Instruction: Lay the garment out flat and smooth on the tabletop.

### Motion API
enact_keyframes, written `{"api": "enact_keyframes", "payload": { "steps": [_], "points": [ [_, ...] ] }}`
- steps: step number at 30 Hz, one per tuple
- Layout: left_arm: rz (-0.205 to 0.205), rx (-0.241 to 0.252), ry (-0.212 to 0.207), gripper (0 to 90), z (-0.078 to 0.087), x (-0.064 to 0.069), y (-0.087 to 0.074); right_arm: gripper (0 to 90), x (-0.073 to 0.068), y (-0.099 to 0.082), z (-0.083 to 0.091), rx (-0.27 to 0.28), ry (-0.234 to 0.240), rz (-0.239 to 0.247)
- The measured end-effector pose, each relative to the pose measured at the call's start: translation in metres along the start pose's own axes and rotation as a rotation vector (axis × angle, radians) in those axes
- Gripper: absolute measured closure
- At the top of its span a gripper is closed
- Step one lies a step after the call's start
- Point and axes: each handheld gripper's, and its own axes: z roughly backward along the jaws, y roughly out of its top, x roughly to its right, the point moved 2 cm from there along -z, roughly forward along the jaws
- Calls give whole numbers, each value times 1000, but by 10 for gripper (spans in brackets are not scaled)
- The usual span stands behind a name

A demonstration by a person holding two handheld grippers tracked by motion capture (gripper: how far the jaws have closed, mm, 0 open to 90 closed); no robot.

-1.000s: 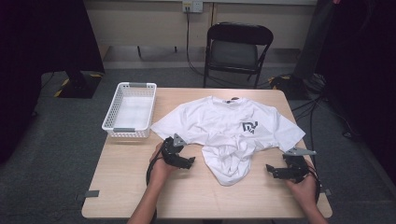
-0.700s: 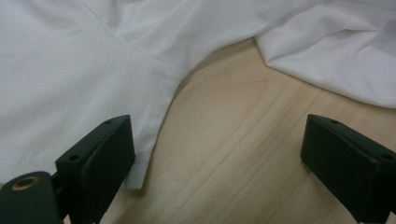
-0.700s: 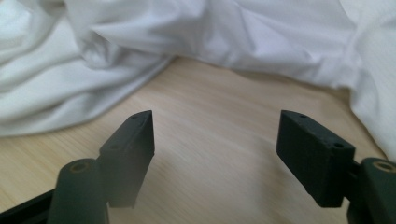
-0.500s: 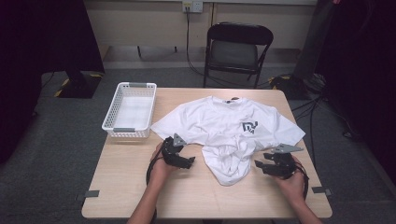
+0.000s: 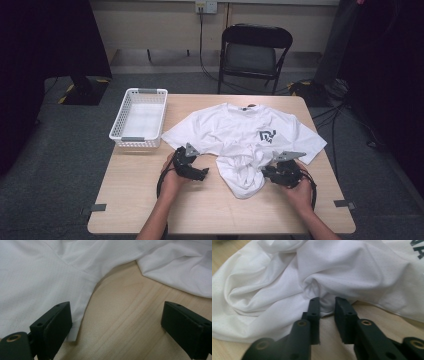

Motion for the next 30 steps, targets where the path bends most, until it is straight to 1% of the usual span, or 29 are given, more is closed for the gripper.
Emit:
{"api": "enact_keyframes", "payload": {
  "steps": [1,2,3,5,7,10,13,15,17,19,20,21,22,24,25,27,28,30],
  "points": [
    [0,0,0,92,0,0,0,844,-1,0,0,-2,13,4],
    [0,0,0,92,0,0,0,871,-1,1,0,-2,21,14],
    [0,0,0,92,0,0,0,879,-2,0,2,-1,24,21],
    [-1,0,-1,92,0,0,0,884,-4,-1,8,6,39,20],
    [0,0,-2,92,0,0,0,886,-5,-5,20,29,66,5],
    [0,0,-2,93,0,-1,0,889,-8,-11,38,52,88,2],
    [1,0,-1,94,0,0,0,889,-13,-20,52,48,110,8],
    [-1,-1,-1,94,0,-1,0,889,-15,-30,61,44,125,5],
    [0,-1,-1,94,0,-1,0,887,-16,-38,69,40,142,-4],
    [0,-1,-1,94,0,-1,0,879,-16,-46,75,45,144,-12],
    [0,-1,-1,94,0,-1,0,848,-16,-49,78,55,141,-16],
    [0,-1,-1,94,0,-1,0,819,-15,-51,80,65,122,-25],
    [1,0,-1,94,0,0,0,812,-12,-52,81,66,117,-27],
    [0,-1,-1,94,0,-1,0,728,-6,-53,82,79,77,-44],
    [0,-1,0,94,0,0,0,724,1,-53,80,73,40,-55],
    [0,-1,0,94,0,-1,0,662,15,-52,76,79,-5,-88],
    [0,-1,-1,94,0,-1,0,687,21,-51,73,70,-23,-95],
    [0,-1,-1,94,0,-1,0,677,33,-48,66,64,-59,-112]
  ]
}}
